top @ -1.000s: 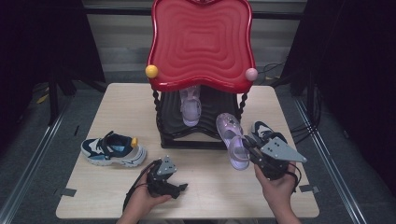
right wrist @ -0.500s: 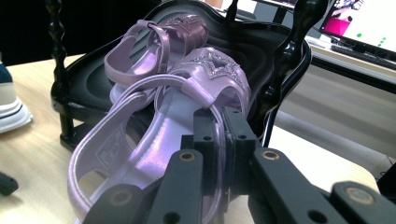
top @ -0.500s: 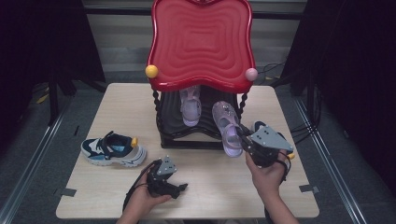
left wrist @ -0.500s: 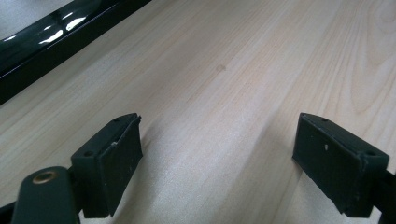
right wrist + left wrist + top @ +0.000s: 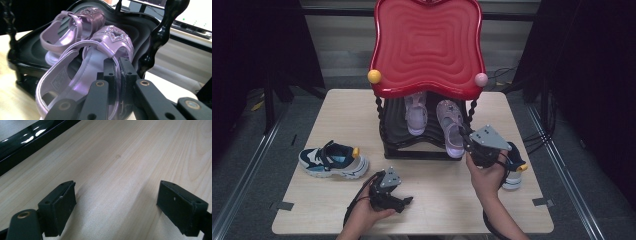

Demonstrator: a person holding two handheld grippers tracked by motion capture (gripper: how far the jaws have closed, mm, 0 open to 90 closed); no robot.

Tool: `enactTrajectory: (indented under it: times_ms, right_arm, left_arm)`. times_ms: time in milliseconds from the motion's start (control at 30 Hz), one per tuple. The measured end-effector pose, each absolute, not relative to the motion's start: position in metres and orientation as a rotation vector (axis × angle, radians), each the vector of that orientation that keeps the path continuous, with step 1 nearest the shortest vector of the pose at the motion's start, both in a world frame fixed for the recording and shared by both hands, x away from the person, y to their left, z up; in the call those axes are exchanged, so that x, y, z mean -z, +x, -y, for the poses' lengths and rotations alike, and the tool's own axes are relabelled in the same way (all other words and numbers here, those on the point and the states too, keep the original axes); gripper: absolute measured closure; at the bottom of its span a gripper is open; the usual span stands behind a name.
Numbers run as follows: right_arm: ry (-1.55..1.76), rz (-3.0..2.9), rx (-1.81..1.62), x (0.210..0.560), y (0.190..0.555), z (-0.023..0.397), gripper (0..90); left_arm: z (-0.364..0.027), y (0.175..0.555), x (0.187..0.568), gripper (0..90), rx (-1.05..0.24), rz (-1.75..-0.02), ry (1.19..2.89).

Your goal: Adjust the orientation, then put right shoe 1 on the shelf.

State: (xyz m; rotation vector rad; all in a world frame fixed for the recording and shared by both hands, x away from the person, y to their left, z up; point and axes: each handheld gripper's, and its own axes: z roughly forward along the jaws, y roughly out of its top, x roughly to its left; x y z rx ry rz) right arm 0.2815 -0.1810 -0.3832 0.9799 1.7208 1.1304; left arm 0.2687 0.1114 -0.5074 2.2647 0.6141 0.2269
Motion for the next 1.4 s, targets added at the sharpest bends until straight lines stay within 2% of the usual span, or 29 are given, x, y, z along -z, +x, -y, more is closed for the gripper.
enactTrajectory:
  times_ms: [1400]
  right_arm:
    - [1.015,-1.602,-1.039,0.391,0.329,0.145,85.3]
  left_arm:
    - [-0.111,0.269,0.507,14.9,-0.226,-0.614,2.265]
